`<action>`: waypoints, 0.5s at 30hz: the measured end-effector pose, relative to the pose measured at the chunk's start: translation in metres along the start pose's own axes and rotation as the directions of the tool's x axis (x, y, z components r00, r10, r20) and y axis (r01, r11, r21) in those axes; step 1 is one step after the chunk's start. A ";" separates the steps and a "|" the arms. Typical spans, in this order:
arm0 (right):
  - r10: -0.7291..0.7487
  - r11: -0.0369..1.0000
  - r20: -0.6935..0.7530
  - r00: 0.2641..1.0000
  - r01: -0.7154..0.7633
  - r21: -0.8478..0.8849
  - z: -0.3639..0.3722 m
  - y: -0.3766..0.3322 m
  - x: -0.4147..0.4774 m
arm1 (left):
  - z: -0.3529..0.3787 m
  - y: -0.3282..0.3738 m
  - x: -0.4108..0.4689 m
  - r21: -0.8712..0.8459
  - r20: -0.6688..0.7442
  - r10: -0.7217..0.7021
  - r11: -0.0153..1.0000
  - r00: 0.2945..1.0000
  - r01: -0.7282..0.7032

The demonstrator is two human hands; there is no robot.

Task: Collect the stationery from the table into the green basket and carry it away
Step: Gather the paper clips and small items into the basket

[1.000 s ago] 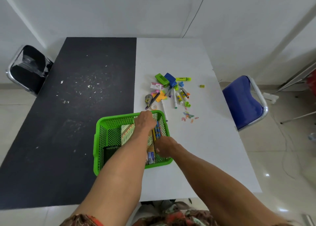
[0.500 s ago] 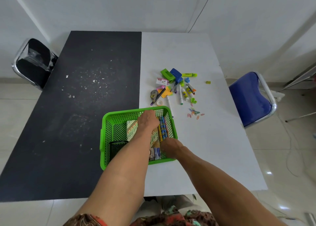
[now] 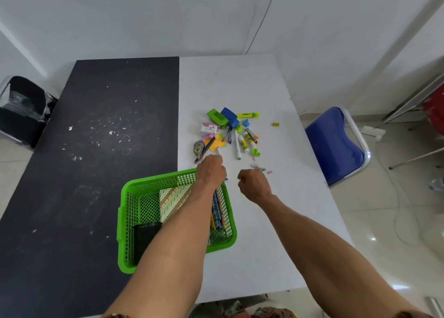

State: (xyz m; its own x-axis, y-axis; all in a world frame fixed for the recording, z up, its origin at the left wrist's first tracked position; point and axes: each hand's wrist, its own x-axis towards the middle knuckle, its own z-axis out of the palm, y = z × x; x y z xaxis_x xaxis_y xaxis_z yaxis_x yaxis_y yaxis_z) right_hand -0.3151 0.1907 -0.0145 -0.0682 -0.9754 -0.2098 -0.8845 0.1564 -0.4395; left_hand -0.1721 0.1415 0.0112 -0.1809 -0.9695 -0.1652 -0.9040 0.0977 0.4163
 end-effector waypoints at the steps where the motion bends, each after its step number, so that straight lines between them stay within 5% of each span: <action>1: 0.034 0.999 0.010 0.999 -0.034 0.004 0.000 0.009 0.002 | 0.004 0.003 0.003 -0.011 0.006 0.003 1.000 1.000 -0.003; 7: 0.225 0.974 0.116 0.967 -0.224 -0.021 0.003 0.063 0.012 | 0.033 0.025 0.030 -0.025 0.091 -0.001 1.000 0.996 0.003; 15: 0.209 0.978 0.107 0.972 -0.207 -0.032 0.016 0.096 0.038 | 0.058 0.029 0.058 -0.009 0.155 -0.023 1.000 0.988 0.024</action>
State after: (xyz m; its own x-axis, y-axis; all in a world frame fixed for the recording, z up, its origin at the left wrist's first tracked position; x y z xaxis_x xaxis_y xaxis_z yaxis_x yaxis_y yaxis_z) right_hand -0.3955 0.1708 -0.0784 -0.2018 -0.8988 -0.3892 -0.8654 0.3497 -0.3589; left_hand -0.2310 0.1014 -0.0377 -0.2181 -0.9249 -0.3114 -0.9046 0.0719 0.4201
